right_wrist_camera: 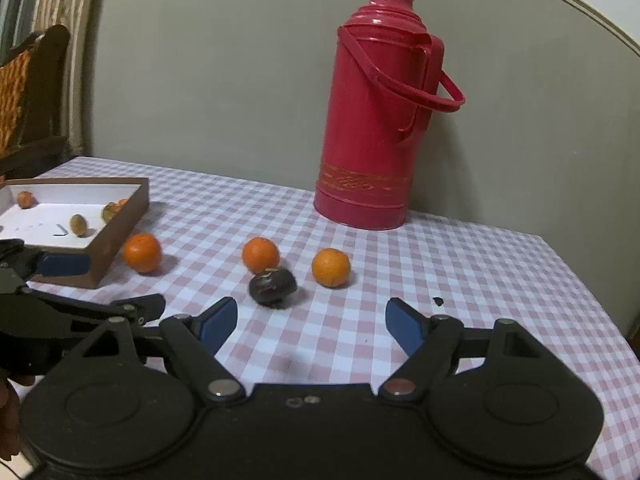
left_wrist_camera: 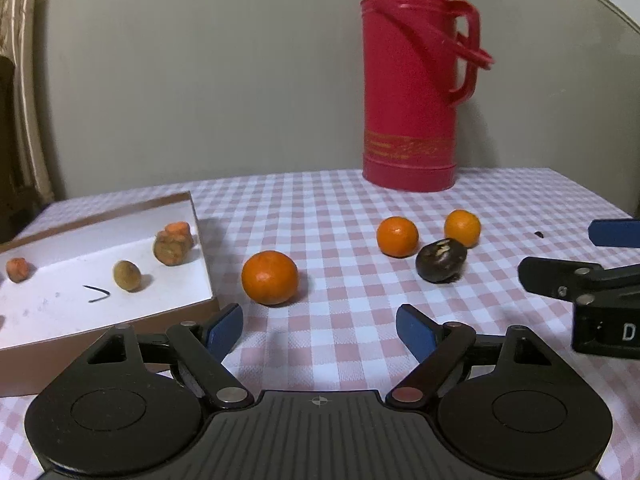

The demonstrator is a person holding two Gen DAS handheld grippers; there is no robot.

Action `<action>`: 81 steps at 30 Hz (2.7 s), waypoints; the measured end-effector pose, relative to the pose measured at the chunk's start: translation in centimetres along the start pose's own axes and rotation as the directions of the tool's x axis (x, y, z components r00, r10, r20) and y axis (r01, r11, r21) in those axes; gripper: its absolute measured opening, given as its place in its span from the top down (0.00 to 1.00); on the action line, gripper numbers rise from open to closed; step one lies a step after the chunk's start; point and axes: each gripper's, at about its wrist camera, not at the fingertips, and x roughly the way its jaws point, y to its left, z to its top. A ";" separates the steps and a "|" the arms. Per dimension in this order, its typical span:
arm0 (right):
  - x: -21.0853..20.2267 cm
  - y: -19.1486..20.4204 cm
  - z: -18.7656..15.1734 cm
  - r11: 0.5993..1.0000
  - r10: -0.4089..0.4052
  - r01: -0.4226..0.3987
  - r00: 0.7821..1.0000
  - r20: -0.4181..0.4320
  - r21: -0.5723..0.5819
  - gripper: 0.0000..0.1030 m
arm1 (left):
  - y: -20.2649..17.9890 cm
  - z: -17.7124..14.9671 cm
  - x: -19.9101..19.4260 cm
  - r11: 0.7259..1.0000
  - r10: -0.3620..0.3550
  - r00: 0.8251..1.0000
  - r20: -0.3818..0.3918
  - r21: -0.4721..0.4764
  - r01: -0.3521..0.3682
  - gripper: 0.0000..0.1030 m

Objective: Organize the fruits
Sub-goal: 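Withdraw both open tools from the box toward the mandarins and dark fruit, then grasp a mandarin with the left tool while the right tool grasps the dark brown fruit, then carry the mandarin and dark brown fruit over the white box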

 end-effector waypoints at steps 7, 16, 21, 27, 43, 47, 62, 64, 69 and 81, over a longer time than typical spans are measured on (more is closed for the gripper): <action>1.6 -0.4 0.1 0.999 0.031 -0.030 0.999 -0.020 0.031 0.30 | 1.1 0.4 1.5 1.000 0.004 1.000 -0.023 -0.021 -0.005 0.33; 4.1 0.4 0.9 0.995 0.094 -0.093 0.994 -0.055 0.026 0.36 | 0.8 1.0 3.2 0.998 0.060 0.998 -0.029 -0.029 -0.061 0.34; 5.6 0.6 1.3 0.993 0.117 -0.115 0.990 -0.073 0.030 0.39 | 0.8 1.4 4.3 0.997 0.071 0.997 -0.031 -0.034 -0.072 0.34; 7.4 1.3 1.8 0.990 0.142 -0.141 0.985 -0.096 0.016 0.50 | 0.9 1.7 5.5 0.996 0.086 0.995 -0.043 -0.036 -0.087 0.34; 9.1 1.6 1.7 0.991 0.131 -0.132 0.979 -0.156 0.007 0.69 | 0.9 1.6 6.7 0.996 0.063 0.994 -0.087 -0.060 -0.068 0.60; 8.5 1.4 1.7 0.994 0.113 -0.114 0.982 -0.152 0.001 0.69 | 0.2 1.4 5.1 0.998 0.051 0.998 -0.040 -0.035 -0.052 0.60; 1.8 2.4 1.6 0.996 0.074 -0.078 0.992 -0.099 -0.031 0.69 | 1.0 0.5 -2.7 0.999 0.023 0.997 0.069 0.039 -0.026 0.60; 0.9 2.7 1.4 0.996 0.077 -0.081 0.992 -0.096 -0.037 0.69 | 1.9 0.1 -3.8 0.999 0.026 0.997 0.075 0.037 -0.028 0.60; -1.8 4.1 0.9 0.994 0.091 -0.096 0.993 -0.080 -0.056 0.69 | 4.3 -0.8 -6.7 0.998 0.046 0.994 0.100 0.033 -0.050 0.60; -6.3 9.1 0.9 0.973 0.195 -0.190 0.980 0.030 -0.130 0.69 | 10.2 -2.6 -11.1 0.989 0.147 0.980 0.135 -0.024 -0.145 0.60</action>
